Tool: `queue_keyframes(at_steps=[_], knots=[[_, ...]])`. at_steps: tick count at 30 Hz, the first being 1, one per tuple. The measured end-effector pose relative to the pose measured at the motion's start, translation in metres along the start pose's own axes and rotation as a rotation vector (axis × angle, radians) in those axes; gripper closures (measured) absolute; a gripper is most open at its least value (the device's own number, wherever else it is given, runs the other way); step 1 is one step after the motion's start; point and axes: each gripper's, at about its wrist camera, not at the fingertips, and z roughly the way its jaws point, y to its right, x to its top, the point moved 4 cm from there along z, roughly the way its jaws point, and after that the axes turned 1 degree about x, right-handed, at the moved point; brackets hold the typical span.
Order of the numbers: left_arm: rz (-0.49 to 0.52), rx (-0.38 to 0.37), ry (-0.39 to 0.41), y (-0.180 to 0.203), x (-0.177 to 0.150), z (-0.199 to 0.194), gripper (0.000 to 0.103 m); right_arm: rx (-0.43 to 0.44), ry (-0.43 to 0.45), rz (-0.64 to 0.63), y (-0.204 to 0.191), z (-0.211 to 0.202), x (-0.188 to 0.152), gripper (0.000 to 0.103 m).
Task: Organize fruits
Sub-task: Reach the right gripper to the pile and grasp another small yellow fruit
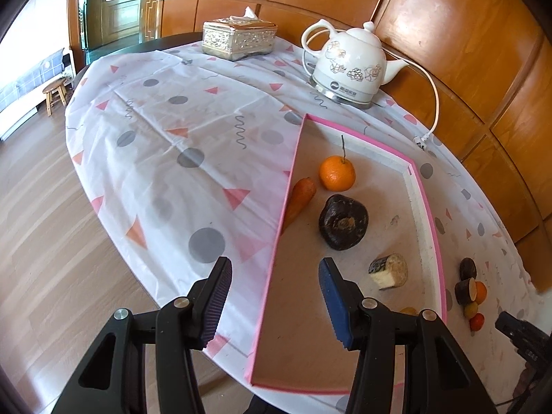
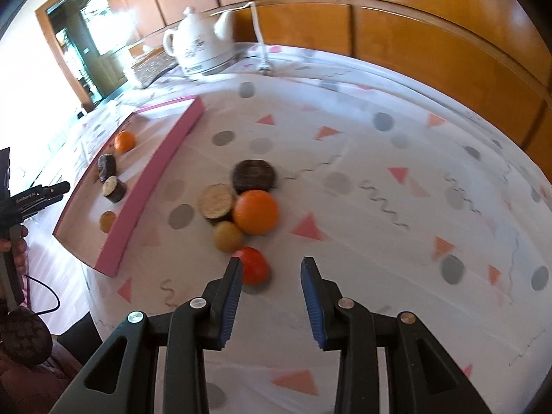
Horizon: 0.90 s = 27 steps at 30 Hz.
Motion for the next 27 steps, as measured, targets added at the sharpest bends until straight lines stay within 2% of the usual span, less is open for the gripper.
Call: queue_keyframes(at_steps=[6, 13, 15, 18, 19, 27], knots=[[-0.024, -0.006, -0.003, -0.009, -0.004, -0.005, 0.049, -0.001, -0.028, -0.079, -0.029, 0.024, 0.014, 0.069], [-0.050, -0.026, -0.007, -0.015, -0.008, -0.008, 0.049, -0.091, -0.151, -0.220, -0.049, 0.058, 0.017, 0.072], [-0.055, -0.028, -0.009, -0.017, -0.009, -0.007, 0.048, -0.126, -0.162, -0.241, -0.050, 0.062, 0.019, 0.072], [-0.059, -0.022, -0.001, -0.018, -0.010, -0.007, 0.048, -0.130, -0.161, -0.229, -0.048, 0.064, 0.020, 0.073], [-0.059, -0.018, 0.005, -0.020, -0.010, -0.008, 0.048, -0.136, -0.160, -0.232, -0.048, 0.066, 0.020, 0.077], [-0.077, 0.006, 0.039, -0.028, -0.010, -0.014, 0.046, -0.172, -0.139, -0.237, -0.050, 0.067, 0.017, 0.078]])
